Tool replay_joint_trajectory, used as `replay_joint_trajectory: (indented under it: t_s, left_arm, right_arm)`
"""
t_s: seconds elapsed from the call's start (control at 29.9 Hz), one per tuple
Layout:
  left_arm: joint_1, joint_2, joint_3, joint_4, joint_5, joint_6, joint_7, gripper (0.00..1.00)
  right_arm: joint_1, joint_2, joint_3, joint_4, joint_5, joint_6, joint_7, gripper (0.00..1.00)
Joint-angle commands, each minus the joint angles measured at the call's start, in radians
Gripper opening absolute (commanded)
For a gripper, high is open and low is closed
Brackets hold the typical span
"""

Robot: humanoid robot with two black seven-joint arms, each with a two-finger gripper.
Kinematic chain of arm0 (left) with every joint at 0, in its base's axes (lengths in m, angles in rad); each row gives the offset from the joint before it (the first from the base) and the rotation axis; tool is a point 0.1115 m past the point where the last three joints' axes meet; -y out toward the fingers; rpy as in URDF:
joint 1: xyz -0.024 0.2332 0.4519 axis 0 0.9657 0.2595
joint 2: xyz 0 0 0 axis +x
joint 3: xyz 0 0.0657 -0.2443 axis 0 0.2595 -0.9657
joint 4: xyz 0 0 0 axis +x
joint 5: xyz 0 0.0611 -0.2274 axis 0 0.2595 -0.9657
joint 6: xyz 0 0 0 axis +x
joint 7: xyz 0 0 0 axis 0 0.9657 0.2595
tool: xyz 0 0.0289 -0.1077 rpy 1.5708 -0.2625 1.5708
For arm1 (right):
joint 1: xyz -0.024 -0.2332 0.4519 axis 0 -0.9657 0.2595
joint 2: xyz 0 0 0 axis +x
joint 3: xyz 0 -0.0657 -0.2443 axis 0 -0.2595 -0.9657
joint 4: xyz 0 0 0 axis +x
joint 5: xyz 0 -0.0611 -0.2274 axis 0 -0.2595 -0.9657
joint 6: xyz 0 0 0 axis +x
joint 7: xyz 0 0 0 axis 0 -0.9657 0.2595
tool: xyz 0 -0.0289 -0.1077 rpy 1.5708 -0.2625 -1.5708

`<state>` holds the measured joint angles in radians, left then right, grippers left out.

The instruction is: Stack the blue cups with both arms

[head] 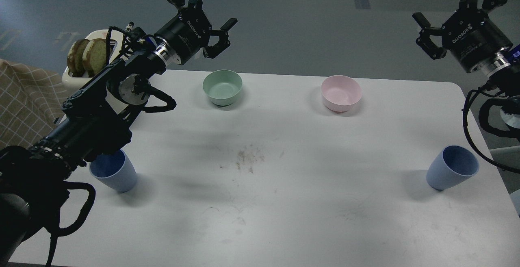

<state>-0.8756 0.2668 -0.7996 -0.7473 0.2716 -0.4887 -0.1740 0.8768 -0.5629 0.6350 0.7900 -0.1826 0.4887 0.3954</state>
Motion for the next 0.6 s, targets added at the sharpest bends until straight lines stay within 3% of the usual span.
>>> replay_joint_trajectory:
  t_s: [0.0, 0.2, 0.57]
  left_arm:
    - [0.026, 0.005, -0.003, -0.049, 0.001, 0.0, -0.007, 0.98]
    - [0.055, 0.008, -0.004, -0.099, 0.032, 0.0, -0.009, 0.98]
    - [0.072, 0.008, -0.012, -0.116, 0.034, 0.0, -0.007, 0.98]
  right_arm:
    - [-0.002, -0.008, 0.006, 0.003, 0.003, 0.0, 0.005, 1.0]
    - [-0.016, -0.008, 0.011, 0.003, 0.005, 0.0, 0.043, 1.0]
    - [-0.067, -0.023, 0.029, 0.032, 0.002, 0.0, 0.045, 1.0]
